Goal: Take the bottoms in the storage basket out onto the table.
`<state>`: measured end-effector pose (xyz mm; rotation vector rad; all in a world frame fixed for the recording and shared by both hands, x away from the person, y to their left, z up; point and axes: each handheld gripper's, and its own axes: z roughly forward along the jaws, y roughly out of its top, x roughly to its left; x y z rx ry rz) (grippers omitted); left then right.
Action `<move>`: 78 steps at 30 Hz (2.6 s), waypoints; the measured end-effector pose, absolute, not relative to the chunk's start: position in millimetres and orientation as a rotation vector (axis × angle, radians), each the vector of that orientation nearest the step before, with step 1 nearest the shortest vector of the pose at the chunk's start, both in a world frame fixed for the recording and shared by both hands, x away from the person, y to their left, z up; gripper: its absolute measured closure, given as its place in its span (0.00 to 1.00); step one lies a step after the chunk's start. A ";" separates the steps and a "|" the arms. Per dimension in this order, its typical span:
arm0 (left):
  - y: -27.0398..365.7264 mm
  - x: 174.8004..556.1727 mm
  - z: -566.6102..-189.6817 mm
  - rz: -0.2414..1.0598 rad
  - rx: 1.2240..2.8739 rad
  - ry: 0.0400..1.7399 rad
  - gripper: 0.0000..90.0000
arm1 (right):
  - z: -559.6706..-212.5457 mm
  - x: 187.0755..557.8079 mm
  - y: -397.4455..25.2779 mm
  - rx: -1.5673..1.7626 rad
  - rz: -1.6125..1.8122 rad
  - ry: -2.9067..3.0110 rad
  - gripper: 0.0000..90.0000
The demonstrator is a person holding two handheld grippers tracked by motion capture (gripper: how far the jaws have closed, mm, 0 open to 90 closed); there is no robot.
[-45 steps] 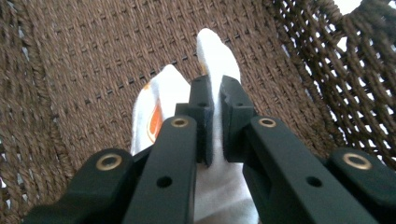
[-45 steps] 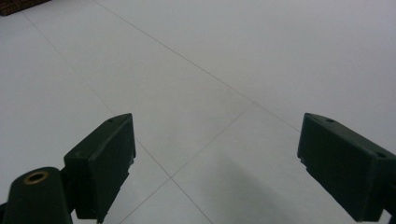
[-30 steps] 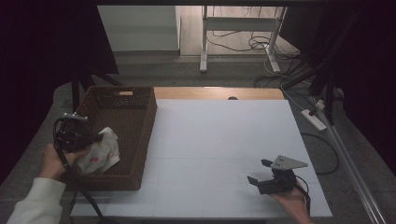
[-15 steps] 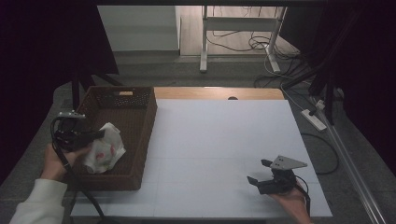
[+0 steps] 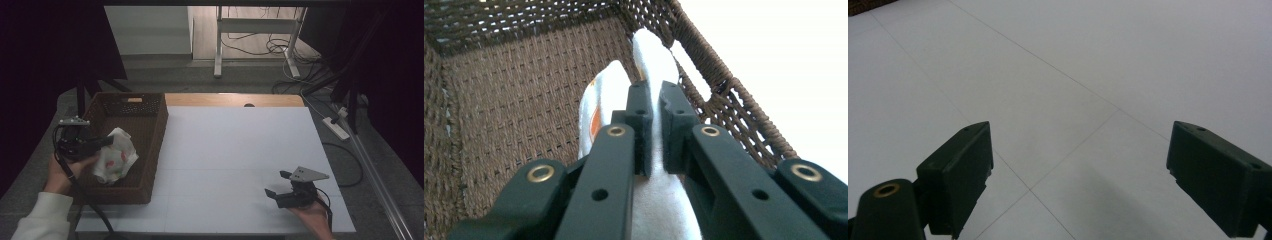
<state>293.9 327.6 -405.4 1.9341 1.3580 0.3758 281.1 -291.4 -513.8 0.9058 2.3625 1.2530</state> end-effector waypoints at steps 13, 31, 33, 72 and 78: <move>323.3 290.7 -399.4 0.370 1.887 1.313 0.94 | -514.3 281.4 -291.5 0.906 1.247 2.362 0.13; 314.5 288.9 -394.2 0.368 1.833 1.272 0.94 | -514.5 281.3 -291.5 0.905 1.243 2.362 0.13; 312.9 288.6 -393.3 0.368 1.827 1.265 0.94 | -514.6 281.4 -291.6 0.905 1.243 2.363 0.13; 299.0 284.8 -372.6 0.385 1.742 1.192 0.94 | -514.1 281.5 -292.6 0.910 1.253 2.350 0.13; 299.5 282.9 -367.8 0.387 1.724 1.182 0.94 | -514.2 281.5 -292.3 0.912 1.248 2.352 0.13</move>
